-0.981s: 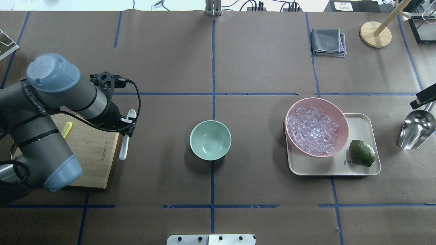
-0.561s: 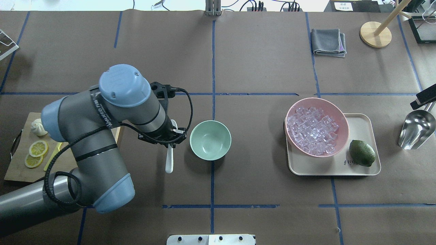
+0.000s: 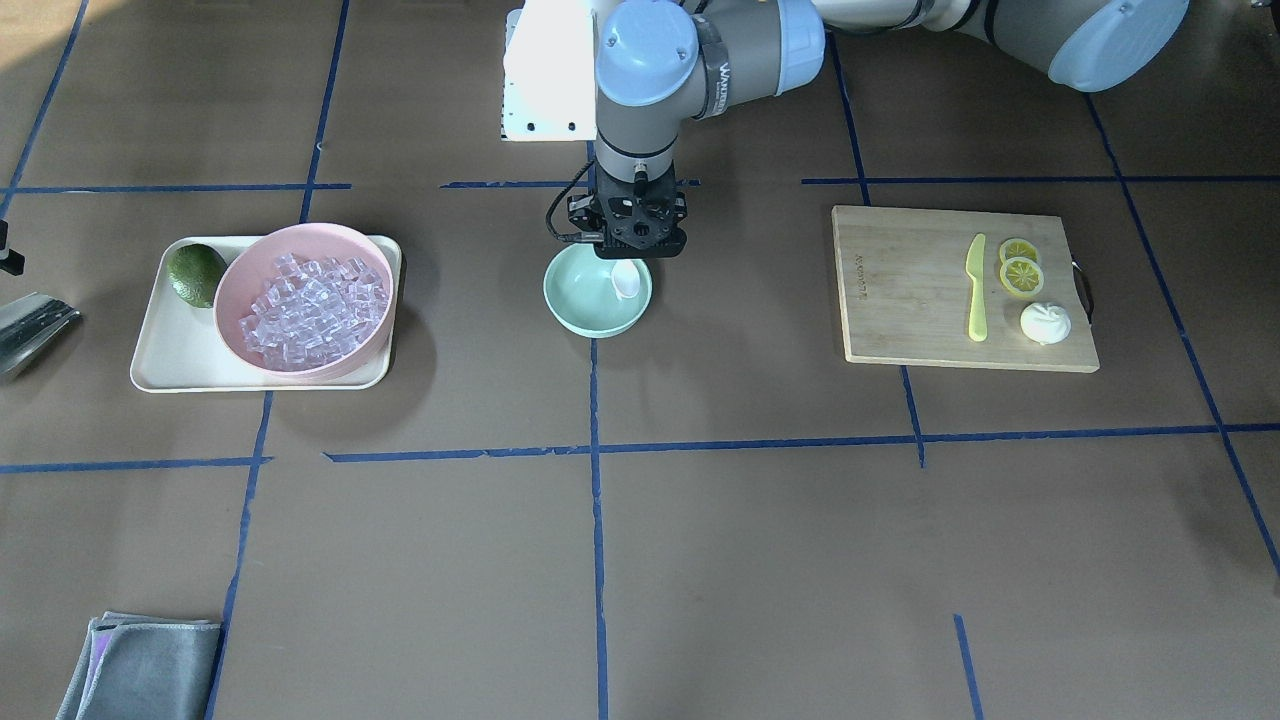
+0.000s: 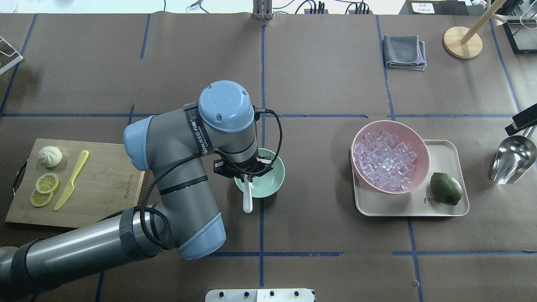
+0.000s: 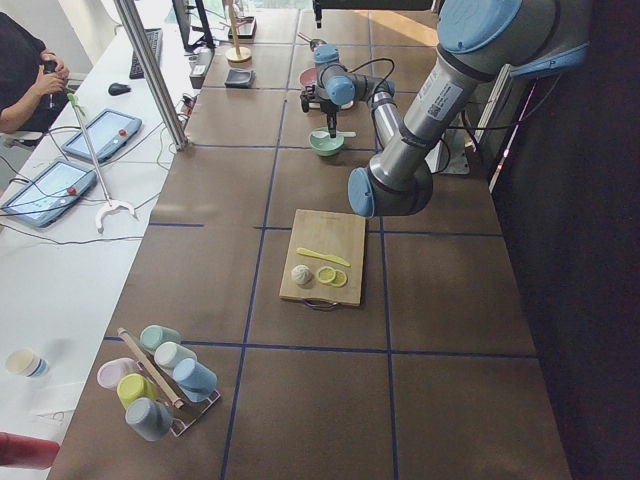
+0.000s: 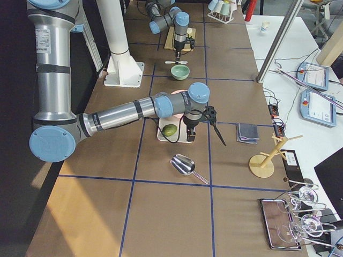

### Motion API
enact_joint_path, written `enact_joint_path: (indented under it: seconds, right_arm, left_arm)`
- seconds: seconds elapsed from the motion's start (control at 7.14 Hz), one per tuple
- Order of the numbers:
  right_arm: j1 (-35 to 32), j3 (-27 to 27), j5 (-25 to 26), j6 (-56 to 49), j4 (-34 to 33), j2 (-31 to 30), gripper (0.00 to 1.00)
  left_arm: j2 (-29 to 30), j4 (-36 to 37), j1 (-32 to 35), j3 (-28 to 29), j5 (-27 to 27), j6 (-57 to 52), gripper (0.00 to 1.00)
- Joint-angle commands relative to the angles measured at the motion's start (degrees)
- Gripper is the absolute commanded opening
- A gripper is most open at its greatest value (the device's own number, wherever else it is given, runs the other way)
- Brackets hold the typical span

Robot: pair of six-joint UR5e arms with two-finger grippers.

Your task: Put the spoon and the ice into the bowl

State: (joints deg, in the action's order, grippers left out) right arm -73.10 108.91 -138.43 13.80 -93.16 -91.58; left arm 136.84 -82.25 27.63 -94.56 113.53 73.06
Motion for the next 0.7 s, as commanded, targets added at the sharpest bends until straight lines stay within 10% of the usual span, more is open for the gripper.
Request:
enact_joint_path:
  seconds: [0.0,0.56]
  right_arm:
    - [0.15,-0.01,0.0,0.0,0.0,0.0,0.99]
    - [0.42,-0.1,0.0,0.0,0.0,0.0,0.99]
  left_arm:
    - [0.62,-0.28,-0.91,0.43,-0.94,-0.02,0.1]
    - [1.32,-1.5,-1.09,1.83,-1.38,-0.81,0.54]
